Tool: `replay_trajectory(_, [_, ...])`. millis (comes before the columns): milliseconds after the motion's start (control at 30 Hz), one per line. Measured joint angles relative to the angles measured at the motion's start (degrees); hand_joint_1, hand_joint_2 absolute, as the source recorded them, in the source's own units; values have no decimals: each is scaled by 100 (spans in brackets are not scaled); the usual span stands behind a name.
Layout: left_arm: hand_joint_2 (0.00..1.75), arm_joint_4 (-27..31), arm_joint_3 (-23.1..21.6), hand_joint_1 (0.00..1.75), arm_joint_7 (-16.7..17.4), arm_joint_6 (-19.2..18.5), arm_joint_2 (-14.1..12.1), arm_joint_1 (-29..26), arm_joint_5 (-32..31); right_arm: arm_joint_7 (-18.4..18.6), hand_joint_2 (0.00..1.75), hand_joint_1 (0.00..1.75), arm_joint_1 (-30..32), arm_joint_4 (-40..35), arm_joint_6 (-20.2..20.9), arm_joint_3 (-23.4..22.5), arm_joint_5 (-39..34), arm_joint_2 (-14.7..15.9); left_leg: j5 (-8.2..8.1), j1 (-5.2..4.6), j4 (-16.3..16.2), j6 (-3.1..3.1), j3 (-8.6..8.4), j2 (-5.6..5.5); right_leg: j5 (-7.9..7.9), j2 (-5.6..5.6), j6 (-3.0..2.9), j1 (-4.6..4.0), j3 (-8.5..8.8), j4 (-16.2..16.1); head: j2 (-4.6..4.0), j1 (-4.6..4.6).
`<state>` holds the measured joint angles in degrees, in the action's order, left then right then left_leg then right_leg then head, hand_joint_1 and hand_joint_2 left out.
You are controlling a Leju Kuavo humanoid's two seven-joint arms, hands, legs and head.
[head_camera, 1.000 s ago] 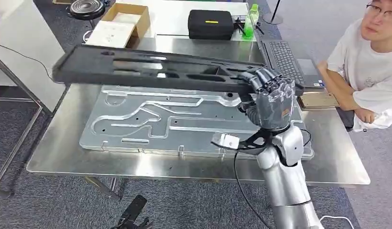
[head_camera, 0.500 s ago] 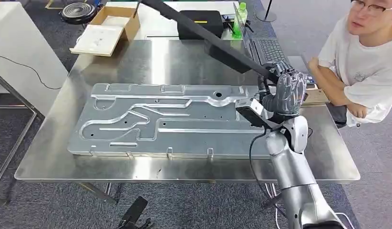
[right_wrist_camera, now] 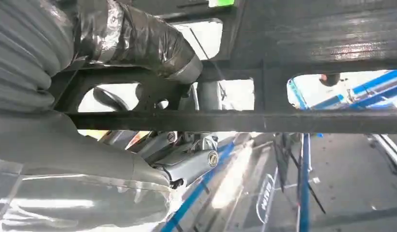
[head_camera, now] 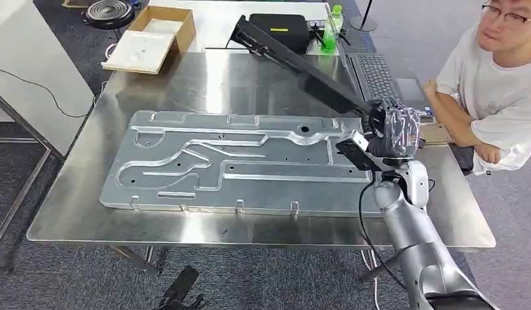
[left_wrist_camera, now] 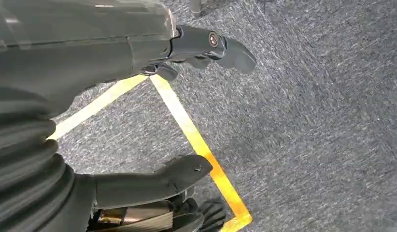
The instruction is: Take the parts from the cabinet and place them on the table.
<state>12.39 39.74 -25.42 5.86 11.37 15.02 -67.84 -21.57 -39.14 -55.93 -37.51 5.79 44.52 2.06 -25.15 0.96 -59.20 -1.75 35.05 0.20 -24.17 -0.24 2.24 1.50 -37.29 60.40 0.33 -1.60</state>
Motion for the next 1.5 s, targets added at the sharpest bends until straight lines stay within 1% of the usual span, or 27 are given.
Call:
replay_trajectory(133, [175, 0, -22, 0, -15, -15, -2, 7, 0, 9, 175, 175, -98, 207, 371, 118, -15, 87, 5, -29, 17, 135, 18, 16, -37, 23, -144, -87, 16, -50, 0, 7])
replay_trajectory(200, [175, 0, -28, 0, -26, -37, -2, 8, 0, -17, 175, 175, -149, 313, 590, 279, 105, 164, -136, -5, -145, 180, 78, 7, -12, 23, -223, -65, 62, -104, 0, 4])
replay_trajectory(233, [175, 0, -33, 0, -31, -48, -2, 9, 2, -46, 175, 175, -188, 374, 610, 358, 129, 229, -334, -5, -460, 179, 212, 7, -22, 18, -288, -77, 68, -103, 0, 7])
replay_trajectory(300, [175, 0, -42, 0, -33, -63, -2, -4, 2, -70, 175, 175, -218, 473, 691, 457, 179, 273, -736, -10, -1371, 172, 645, 3, -35, 20, -343, -116, 76, -103, 0, 7])
replay_trajectory(333, [175, 0, -46, 0, -33, -70, -2, -14, 2, -83, 175, 0, -216, 523, 743, 496, 186, 291, -817, -10, -1694, 169, 812, 3, -42, 29, -359, -136, 79, -99, 0, 7])
replay_trajectory(367, [175, 0, -52, 0, -35, -76, -4, -24, 2, -100, 175, 0, -214, 573, 789, 538, 188, 310, -763, -13, -1748, 155, 850, 3, -44, 41, -363, -150, 85, -94, 0, 7])
replay_trajectory(433, [175, 0, -61, 0, -61, -72, -7, -26, -15, -133, 175, 0, -224, 632, 811, 586, 184, 354, -346, -27, -1149, 103, 576, 2, -58, 65, -370, -168, 108, -84, 0, 7])
replay_trajectory(467, [0, 0, -72, 0, -81, -52, -9, -21, -28, -133, 175, 0, -231, 649, 829, 601, 177, 363, -102, -38, -673, 64, 342, -2, -70, 74, -364, -175, 129, -80, 0, 7])
replay_trajectory(500, [0, 0, -90, 0, -88, -22, -13, -14, -55, -133, 175, 0, -234, 669, 835, 617, 173, 369, 51, -54, -279, 16, 154, -10, -81, 75, -351, -176, 134, -73, 0, 4])
replay_trajectory(533, [0, 0, -114, 0, -85, -7, -17, -1, -50, -131, 175, 0, -253, 698, 844, 634, 160, 393, -16, -81, -93, 12, 39, -6, -102, 83, -318, -224, 110, -32, 0, 7])
replay_trajectory(600, [0, 0, -120, 0, -50, 15, -17, 3, 13, -105, 175, 0, -254, 732, 907, 647, 107, 433, -19, -92, -63, 19, 56, -10, -85, 83, -277, -183, 102, -54, 0, 4])
replay_trajectory(700, [0, 0, -120, 0, -13, 31, -17, 10, 55, -55, 175, 0, -250, 752, 962, 662, 68, 487, 62, -58, 81, -61, -26, 1, -143, 80, -181, -164, 108, -2, 0, 4])
replay_trajectory(733, [0, 0, -118, 0, -13, 31, -17, 25, 66, -52, 175, 0, -260, 763, 964, 665, 66, 507, 73, -54, 102, -82, -35, 4, -302, 65, -142, -153, 5, 211, 0, -2])
replay_trajectory(800, [0, 0, -118, 0, -9, 31, -17, 28, 66, -46, 175, 0, -242, 785, 964, 669, 63, 527, 75, -55, 100, -94, -34, 5, -697, 65, -89, -111, -390, 1032, 0, 2])
replay_trajectory(833, [0, 0, -118, 0, -2, 31, -17, 23, 66, -46, 175, 0, -217, 796, 966, 671, 63, 538, 73, -55, 99, -95, -33, 5, -803, 63, -62, -86, -580, 1393, 0, 2])
replay_trajectory(867, [0, 0, -118, 0, 4, 31, -17, 20, 66, -46, 175, 0, -191, 805, 968, 673, 63, 542, 71, -51, 96, -92, -34, 5, -775, 58, -43, -56, -659, 1523, 0, 4])
replay_trajectory(900, [0, 0, -118, 0, 4, 31, -17, 20, 66, -46, 175, 0, -182, 816, 968, 673, 63, 549, 67, -47, 92, -87, -35, 5, -628, 54, -24, -25, -613, 1390, 0, 0])
replay_trajectory(1000, [0, 0, -118, 0, 4, 31, -17, 26, 66, -46, 175, 0, -202, 818, 968, 678, 63, 553, 19, -27, 42, -14, -45, 4, 25, 3, 46, 63, 36, 77, 0, 2])
replay_trajectory(1033, [0, 0, -118, 0, 4, 33, -20, 29, 68, -46, 175, 0, -215, 820, 968, 678, 59, 555, 6, -52, 28, 29, -24, 0, -98, 12, 33, 3, 87, -33, 0, -2])
replay_trajectory(1067, [0, 0, -118, 0, 6, 33, -20, 30, 68, -44, 175, 0, -211, 820, 979, 682, 52, 555, 2, -57, 15, 58, -19, -5, -58, 37, -49, -7, 88, -56, 0, 13])
replay_trajectory(1133, [0, 0, -118, 0, 6, 28, -20, 24, 79, 19, 175, 0, -209, 822, 1075, 682, -35, 555, 15, -42, 44, 122, -34, -1, -68, 43, -117, -47, 73, -39, 0, 9])
replay_trajectory(1200, [0, 0, -116, 0, 6, 13, -20, 25, 96, 136, 175, 0, -250, 840, 1312, 682, -186, 555, -64, -8, -41, 191, -4, -1, -30, 45, -216, -20, 106, -95, 0, 9])
replay_trajectory(1233, [0, 0, -116, 0, 4, 2, -20, 26, 109, 220, 175, 0, -287, 861, 1475, 682, -312, 555, -214, -9, -243, 191, 77, -1, -32, 49, -257, -25, 110, -100, 0, 11])
replay_trajectory(1333, [0, 0, -116, 0, 4, -17, -22, -8, 144, 411, 175, 0, -389, 1131, 1757, 636, -744, 559, -799, -11, -1519, 181, 672, -2, -33, 47, -330, -83, 104, -98, 0, 11])
replay_trajectory(1367, [0, 0, -116, 0, 4, -20, -22, -24, 157, 422, 175, 0, -391, 1232, 1729, 584, -904, 559, -810, -12, -1693, 175, 761, -3, -34, 48, -333, -103, 103, -93, 0, 13])
replay_trajectory(1433, [0, 0, -116, 0, 4, -28, -22, -42, 173, 472, 175, 0, -402, 1391, 1924, 433, -1280, 559, -502, -21, -1335, 134, 597, -3, -36, 52, -335, -124, 104, -85, 0, 13])
replay_trajectory(1500, [0, 0, -116, 0, 2, -52, -48, -37, 173, 743, 175, 0, -557, 1734, 3059, 200, -1935, 570, -27, -43, -356, 58, 102, -13, -41, 66, -328, -132, 108, -66, 0, 11])
